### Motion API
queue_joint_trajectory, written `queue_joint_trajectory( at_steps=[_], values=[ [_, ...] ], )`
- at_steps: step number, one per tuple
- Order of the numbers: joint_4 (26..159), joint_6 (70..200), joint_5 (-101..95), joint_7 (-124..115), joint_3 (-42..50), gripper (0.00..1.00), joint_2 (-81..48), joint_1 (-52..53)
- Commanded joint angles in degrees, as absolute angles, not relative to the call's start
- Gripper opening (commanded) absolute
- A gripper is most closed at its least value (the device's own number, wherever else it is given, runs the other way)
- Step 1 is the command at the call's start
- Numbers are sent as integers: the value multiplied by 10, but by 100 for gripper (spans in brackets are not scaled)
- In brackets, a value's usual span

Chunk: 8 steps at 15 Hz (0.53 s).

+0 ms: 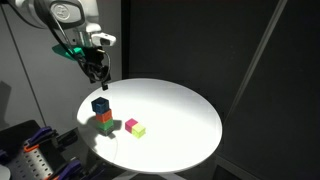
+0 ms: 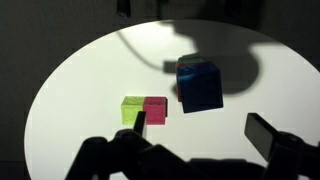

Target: Pick up the blue block and then put it back on top of the orange block

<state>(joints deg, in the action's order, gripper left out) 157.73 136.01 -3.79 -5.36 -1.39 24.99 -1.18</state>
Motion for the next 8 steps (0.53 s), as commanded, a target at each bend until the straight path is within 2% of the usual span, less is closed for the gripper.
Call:
queue_joint_trajectory(
  at_steps=[1, 8],
  values=[
    [1586, 1387, -28, -40, -10, 100, 249, -7],
    [1590, 1421, -15, -16, -6, 100, 223, 8]
  ],
)
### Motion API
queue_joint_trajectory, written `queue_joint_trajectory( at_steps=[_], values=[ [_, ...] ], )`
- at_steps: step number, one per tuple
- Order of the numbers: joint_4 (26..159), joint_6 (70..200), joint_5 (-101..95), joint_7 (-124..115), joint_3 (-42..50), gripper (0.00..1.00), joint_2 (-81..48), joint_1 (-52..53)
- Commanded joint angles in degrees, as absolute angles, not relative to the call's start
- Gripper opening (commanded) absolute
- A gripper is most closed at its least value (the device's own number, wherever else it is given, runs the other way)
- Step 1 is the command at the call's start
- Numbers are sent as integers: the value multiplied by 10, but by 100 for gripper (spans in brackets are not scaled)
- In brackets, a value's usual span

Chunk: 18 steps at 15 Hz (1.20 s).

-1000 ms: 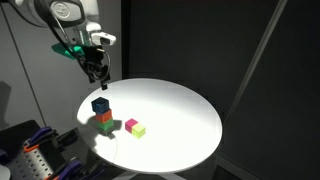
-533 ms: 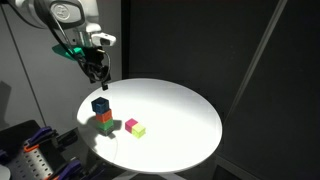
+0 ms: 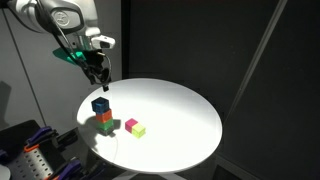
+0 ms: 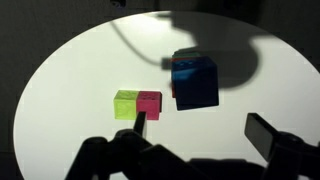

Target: Pick up the blue block and then put it back on top of the orange block

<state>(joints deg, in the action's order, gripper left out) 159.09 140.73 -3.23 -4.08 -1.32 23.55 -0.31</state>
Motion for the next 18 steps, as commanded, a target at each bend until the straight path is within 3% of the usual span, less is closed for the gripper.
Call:
queue_joint_trajectory(
  at_steps=[1, 18],
  values=[
    [1590, 1422, -11, -12, -5, 100, 220, 12],
    [1587, 1439, -28, -14, -14, 100, 164, 6]
  ],
)
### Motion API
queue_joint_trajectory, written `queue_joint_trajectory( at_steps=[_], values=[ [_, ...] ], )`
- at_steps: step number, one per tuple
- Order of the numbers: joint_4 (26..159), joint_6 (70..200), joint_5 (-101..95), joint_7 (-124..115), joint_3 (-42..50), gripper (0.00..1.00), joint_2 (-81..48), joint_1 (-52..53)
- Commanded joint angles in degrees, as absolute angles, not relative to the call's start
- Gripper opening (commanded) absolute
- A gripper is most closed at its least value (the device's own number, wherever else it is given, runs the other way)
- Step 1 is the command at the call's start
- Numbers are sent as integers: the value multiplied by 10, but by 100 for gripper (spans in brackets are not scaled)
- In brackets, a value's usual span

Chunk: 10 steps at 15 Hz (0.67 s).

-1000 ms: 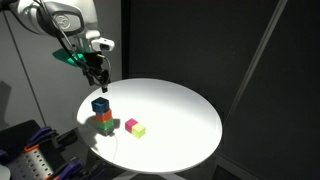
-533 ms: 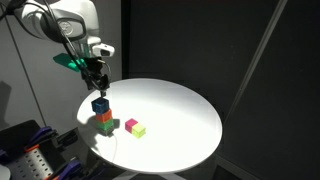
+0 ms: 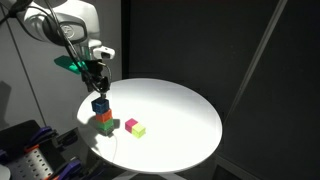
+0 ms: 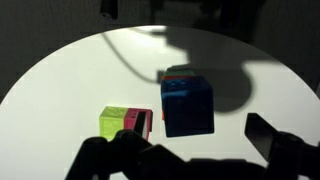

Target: Pick up the blue block and then put it back on top of the orange block

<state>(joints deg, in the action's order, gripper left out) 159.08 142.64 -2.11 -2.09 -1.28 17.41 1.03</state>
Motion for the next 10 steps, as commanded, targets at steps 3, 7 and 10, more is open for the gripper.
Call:
queue_joint_trajectory(
  at_steps=[3, 7, 10],
  values=[
    [1585, 1445, -31, -15, -14, 100, 153, 6],
    [1582, 1454, -36, -16, -15, 100, 140, 4],
    [1580, 1458, -42, -18, -14, 100, 131, 2]
  ],
)
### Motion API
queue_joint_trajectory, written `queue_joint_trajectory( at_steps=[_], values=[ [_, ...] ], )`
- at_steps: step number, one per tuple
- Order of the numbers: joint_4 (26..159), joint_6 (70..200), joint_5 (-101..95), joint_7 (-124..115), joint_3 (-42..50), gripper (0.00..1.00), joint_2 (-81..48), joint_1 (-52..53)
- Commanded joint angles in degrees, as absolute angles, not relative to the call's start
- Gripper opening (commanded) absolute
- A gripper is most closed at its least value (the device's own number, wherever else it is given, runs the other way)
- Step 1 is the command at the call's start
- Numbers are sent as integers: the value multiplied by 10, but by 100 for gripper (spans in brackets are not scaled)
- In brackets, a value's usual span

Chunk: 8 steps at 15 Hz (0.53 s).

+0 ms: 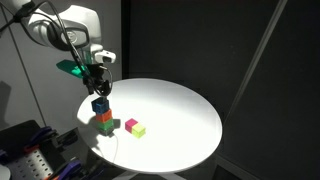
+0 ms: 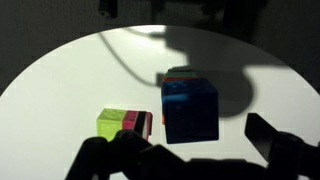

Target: Pick up the blue block and then put it back on top of the orange block

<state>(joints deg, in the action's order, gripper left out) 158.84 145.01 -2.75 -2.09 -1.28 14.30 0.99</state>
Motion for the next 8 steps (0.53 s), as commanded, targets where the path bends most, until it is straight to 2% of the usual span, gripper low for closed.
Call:
queue_joint_trajectory(
  at_steps=[1, 8],
  values=[
    [1580, 1460, -44, -18, -14, 100, 129, 1],
    [1580, 1464, -48, -19, -14, 100, 121, -1]
  ],
)
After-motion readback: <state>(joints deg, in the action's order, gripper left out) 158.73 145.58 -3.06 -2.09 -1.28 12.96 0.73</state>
